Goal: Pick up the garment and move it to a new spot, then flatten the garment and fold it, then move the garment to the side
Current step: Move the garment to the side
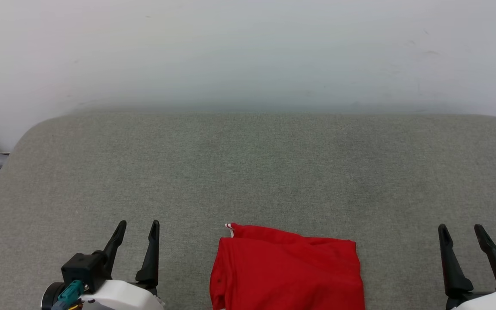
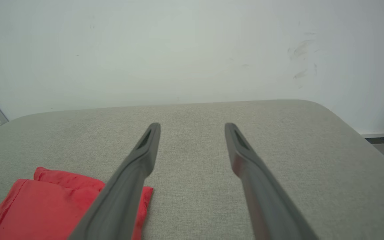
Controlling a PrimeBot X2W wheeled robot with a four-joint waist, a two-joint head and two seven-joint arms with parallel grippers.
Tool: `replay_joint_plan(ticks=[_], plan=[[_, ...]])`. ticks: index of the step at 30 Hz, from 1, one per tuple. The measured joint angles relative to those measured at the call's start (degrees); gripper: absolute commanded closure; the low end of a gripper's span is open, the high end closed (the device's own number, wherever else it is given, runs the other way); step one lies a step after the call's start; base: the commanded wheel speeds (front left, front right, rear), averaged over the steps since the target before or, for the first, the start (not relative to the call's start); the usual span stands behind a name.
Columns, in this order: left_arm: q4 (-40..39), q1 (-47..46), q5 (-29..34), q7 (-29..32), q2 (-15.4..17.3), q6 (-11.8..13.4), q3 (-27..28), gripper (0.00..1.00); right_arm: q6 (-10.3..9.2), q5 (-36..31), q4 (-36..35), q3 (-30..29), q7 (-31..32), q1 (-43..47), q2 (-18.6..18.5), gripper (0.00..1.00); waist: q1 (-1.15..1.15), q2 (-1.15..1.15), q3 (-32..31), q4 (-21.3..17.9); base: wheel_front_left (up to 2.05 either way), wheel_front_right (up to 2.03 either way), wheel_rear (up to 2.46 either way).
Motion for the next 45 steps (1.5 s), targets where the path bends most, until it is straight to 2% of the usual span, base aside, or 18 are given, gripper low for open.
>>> replay_joint_plan(ticks=[6,8,11,15,19,23,27,32,33,34,35,40,45], plan=[[0.3,0.0,0.6,0.0,-0.7,-0.9,0.6,0.00,0.00,1.5,0.3,-1.4,1.5,0.3,0.0,0.00,0.00,0.00,0.3,0.4,0.00,0.00,0.00],[0.3,-0.2,0.9,0.0,-1.0,-1.0,0.9,0.00,0.00,4.0,1.4,-2.1,3.3,0.5,0.0,0.00,0.00,0.00,0.5,0.8,0.00,0.00,0.00],[-0.5,-1.5,1.8,0.0,-2.3,-2.3,1.7,0.00,0.00,7.2,5.9,-5.2,10.4,0.4,0.0,0.00,0.00,0.00,1.5,2.5,0.00,0.00,0.00],[-1.1,-3.3,3.1,-0.1,-3.5,-3.8,2.0,0.00,0.00,12.6,10.4,-6.2,19.6,-0.5,-1.1,0.00,0.00,0.00,3.1,4.6,0.00,0.00,0.00],[-1.2,-4.5,4.2,-0.2,-5.1,-5.4,2.1,0.00,0.00,18.5,14.1,-4.1,28.3,-2.4,-2.7,0.00,0.00,0.00,4.8,6.8,0.00,0.00,0.00],[-0.8,-5.2,5.0,-0.2,-6.5,-6.9,2.6,0.00,-0.01,25.0,16.5,-1.9,34.4,-4.8,-2.3,0.00,0.00,0.00,6.4,8.8,0.00,0.00,0.00],[-0.4,-6.2,5.7,-0.2,-7.5,-8.2,3.8,0.00,0.01,29.2,19.0,-0.1,37.2,-6.8,-1.7,0.00,0.00,0.00,8.1,10.3,0.00,0.00,0.00],[0.3,-6.6,6.7,-0.2,-8.2,-9.7,5.2,0.00,0.07,30.5,23.2,0.8,39.5,-9.1,-1.5,0.00,0.00,0.00,9.8,11.8,0.00,0.00,0.00],[0.5,-6.6,6.9,-0.2,-8.3,-9.9,5.5,0.00,0.07,30.7,23.7,1.0,39.5,-9.5,-1.5,0.58,0.00,0.00,9.9,11.9,0.00,0.00,0.00],[0.7,-6.6,7.2,-0.2,-8.5,-10.1,5.8,0.00,0.07,31.2,24.4,1.2,39.6,-9.9,-1.5,0.95,0.00,0.00,10.0,12.1,0.00,0.00,0.00],[0.9,-6.6,7.4,-0.2,-8.6,-10.1,6.0,0.00,0.07,31.4,24.8,1.4,39.6,-10.1,-1.5,1.00,0.00,0.00,10.0,12.2,0.00,0.00,0.00],[1.9,-5.8,8.8,-0.2,-9.0,-10.7,6.5,0.00,0.04,29.9,24.0,3.8,37.7,-10.5,-2.1,1.00,0.00,0.00,8.6,11.7,0.00,0.00,0.00],[2.0,-4.8,9.7,-0.2,-8.8,-10.9,6.3,0.00,0.04,21.5,21.4,5.0,34.8,-10.0,-4.8,1.00,0.00,0.00,6.6,9.9,0.00,0.00,0.00]])
